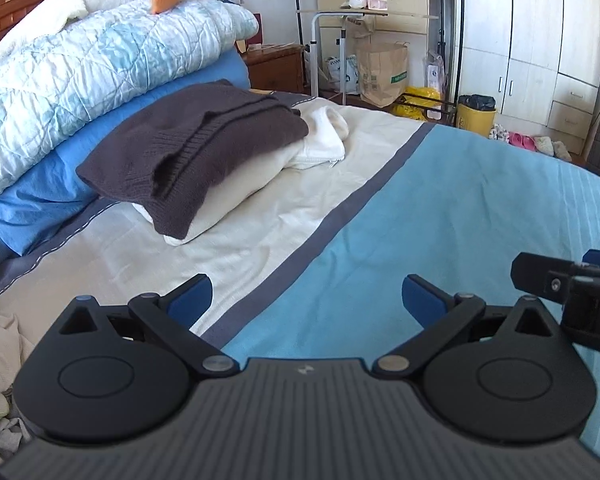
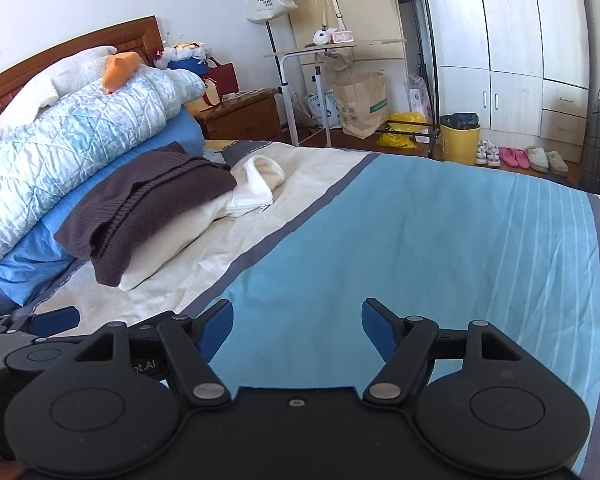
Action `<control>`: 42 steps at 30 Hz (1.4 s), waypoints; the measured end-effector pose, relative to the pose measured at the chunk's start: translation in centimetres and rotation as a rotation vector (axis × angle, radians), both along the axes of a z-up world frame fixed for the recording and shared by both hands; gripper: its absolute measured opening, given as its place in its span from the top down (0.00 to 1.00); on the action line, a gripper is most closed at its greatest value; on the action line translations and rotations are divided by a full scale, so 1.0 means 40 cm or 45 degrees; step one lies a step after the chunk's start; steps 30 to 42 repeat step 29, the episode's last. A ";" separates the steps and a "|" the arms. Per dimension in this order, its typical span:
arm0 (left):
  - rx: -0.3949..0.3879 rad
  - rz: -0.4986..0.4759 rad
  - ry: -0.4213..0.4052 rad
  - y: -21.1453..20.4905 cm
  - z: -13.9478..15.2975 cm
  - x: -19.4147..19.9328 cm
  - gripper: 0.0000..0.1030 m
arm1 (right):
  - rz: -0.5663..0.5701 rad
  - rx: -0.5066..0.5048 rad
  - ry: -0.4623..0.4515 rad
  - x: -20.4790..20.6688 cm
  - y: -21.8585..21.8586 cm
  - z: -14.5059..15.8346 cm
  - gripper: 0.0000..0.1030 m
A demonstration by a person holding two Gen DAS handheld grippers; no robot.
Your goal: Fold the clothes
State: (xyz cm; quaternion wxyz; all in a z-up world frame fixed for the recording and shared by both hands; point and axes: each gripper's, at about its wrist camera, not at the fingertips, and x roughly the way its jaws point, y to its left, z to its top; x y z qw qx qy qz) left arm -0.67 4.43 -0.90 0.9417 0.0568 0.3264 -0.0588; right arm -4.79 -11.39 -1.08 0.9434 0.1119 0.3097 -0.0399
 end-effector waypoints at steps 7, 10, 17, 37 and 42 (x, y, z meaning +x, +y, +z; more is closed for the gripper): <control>-0.003 -0.004 -0.016 0.003 0.003 -0.006 0.00 | -0.034 -0.040 0.019 -0.003 0.014 0.003 0.26; 0.011 0.005 -0.046 0.001 0.006 -0.014 0.00 | -0.052 -0.056 0.034 -0.007 0.019 0.006 0.26; 0.028 -0.010 -0.053 0.000 0.007 -0.011 0.00 | -0.087 -0.063 0.056 -0.011 0.022 0.006 0.26; 0.046 -0.018 -0.050 -0.003 0.004 -0.011 0.00 | -0.109 -0.055 0.069 -0.018 0.021 0.004 0.26; 0.046 -0.018 -0.050 -0.003 0.004 -0.011 0.00 | -0.109 -0.055 0.069 -0.018 0.021 0.004 0.26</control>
